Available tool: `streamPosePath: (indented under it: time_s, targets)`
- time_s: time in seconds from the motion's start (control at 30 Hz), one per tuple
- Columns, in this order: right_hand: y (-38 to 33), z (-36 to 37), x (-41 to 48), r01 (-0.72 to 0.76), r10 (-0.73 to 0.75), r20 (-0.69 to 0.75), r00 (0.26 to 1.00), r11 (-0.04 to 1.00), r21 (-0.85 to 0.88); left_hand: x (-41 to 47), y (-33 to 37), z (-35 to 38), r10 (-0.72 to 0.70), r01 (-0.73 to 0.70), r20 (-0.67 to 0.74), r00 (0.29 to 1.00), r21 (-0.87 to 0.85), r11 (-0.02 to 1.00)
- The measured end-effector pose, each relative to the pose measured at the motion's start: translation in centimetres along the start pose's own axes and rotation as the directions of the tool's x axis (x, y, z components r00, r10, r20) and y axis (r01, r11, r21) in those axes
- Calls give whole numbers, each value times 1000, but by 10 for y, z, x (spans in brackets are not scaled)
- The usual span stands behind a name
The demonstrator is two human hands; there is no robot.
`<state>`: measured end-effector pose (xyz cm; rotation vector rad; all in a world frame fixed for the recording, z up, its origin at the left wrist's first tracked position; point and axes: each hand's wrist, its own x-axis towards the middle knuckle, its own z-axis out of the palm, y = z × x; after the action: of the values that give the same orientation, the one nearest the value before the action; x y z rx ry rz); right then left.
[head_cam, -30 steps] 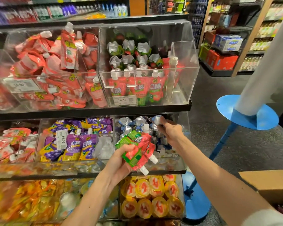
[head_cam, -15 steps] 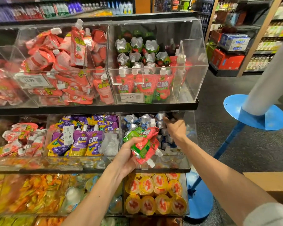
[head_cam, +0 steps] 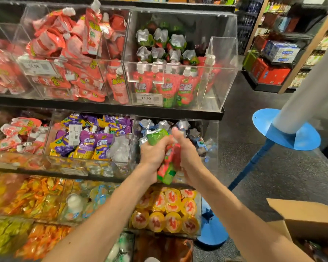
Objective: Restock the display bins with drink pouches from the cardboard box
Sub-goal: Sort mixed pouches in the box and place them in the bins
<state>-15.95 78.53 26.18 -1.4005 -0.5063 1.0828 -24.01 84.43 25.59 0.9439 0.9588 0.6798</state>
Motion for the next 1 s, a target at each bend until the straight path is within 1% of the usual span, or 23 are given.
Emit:
streamPosePath:
  time_s: [0.03,0.07,0.1,0.17,0.2,0.27,0.37,0.43,0.5,0.53,0.6,0.63,0.73,0.8,0.87,0.93,0.97,1.0]
  targets:
    - [-3,8,3,-10,14,-77,997,999,51,-6,-1,10,44,-43,-82,996,14,999]
    - [-6,14,7,3,9,-137,991,996,89,-10,-1,17,68,-70,-123,990,-10,997]
    - [-11,17,10,32,-14,-166,986,994,106,-13,1,23,74,-83,-146,987,-55,995]
    - [-23,21,9,76,-59,-182,982,993,89,-18,8,25,70,-86,-127,989,-119,989]
    - [-27,21,6,93,-75,-177,981,991,96,-21,14,24,79,-91,-101,992,-117,989]
    - [-35,22,2,92,-73,-129,989,985,143,-30,26,21,136,-145,-90,987,-98,985]
    - [-50,27,1,26,-27,0,1000,972,233,-41,44,13,235,-239,-46,971,-96,966]
    - [-60,36,2,0,-23,76,997,960,282,-46,55,5,322,-324,-42,946,-64,944]
    - [-67,51,2,25,-51,79,996,954,298,-49,64,-2,437,-437,-72,897,22,899]
    - [-70,59,1,48,-66,50,997,952,301,-51,69,-6,499,-494,-94,861,71,866]
    - [-74,77,1,70,-79,18,997,949,308,-55,78,-16,571,-562,-129,811,103,821]
    - [-77,84,0,85,-89,2,996,949,303,-56,83,-22,589,-580,-126,798,104,808]
    - [-88,97,6,107,-102,-33,994,960,260,-54,101,-47,649,-638,-51,759,144,757]
    - [-102,106,9,102,-104,-4,995,968,229,-49,116,-66,700,-686,2,715,200,700]
    - [-120,117,10,123,-117,-46,992,979,159,-45,134,-85,756,-735,75,651,313,602]
    - [-140,129,11,171,-161,-106,981,981,96,-41,156,-104,786,-780,197,586,399,482]
    - [-149,135,13,190,-178,-146,973,979,73,-40,166,-110,758,-785,272,593,406,469]
    - [-157,141,16,209,-195,-180,964,976,62,-39,175,-114,707,-783,351,614,382,491]
